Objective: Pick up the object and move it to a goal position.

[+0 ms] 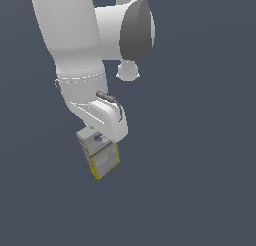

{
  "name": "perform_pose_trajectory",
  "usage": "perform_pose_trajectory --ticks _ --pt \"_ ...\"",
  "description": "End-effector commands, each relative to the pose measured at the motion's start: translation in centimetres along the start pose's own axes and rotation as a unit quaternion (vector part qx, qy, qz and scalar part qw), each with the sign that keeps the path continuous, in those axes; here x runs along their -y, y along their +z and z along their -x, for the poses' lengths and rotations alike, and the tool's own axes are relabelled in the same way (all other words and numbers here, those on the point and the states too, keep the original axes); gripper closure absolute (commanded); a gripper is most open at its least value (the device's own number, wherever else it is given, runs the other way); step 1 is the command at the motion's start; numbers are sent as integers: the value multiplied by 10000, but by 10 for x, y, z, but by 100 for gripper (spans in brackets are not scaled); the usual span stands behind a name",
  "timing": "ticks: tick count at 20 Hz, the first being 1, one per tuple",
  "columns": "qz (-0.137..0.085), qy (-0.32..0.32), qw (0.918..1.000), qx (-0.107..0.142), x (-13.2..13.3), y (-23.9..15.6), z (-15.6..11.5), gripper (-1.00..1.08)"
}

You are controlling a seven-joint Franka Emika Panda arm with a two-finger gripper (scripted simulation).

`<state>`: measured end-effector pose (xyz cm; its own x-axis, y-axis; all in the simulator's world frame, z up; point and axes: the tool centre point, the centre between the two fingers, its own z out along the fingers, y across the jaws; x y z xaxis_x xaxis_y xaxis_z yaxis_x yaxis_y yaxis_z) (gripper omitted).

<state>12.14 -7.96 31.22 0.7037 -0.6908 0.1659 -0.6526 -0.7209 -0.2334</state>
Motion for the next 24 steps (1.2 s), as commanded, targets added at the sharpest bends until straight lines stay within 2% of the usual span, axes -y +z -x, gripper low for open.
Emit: perform_pose_trajectory --ticks 1,7,12,18,24 --pt "-304 -27 9993 -221 -2 -41 -18 108" --pt "-1014 -87 9924 -690 -15 -135 -50 108" --pt "-1450 -120 9847 -962 -30 -192 -66 108" --pt "-1762 -137 9776 -1142 -45 -231 -76 108" --pt "-1877 -140 9747 -1202 -51 -245 -79 108"
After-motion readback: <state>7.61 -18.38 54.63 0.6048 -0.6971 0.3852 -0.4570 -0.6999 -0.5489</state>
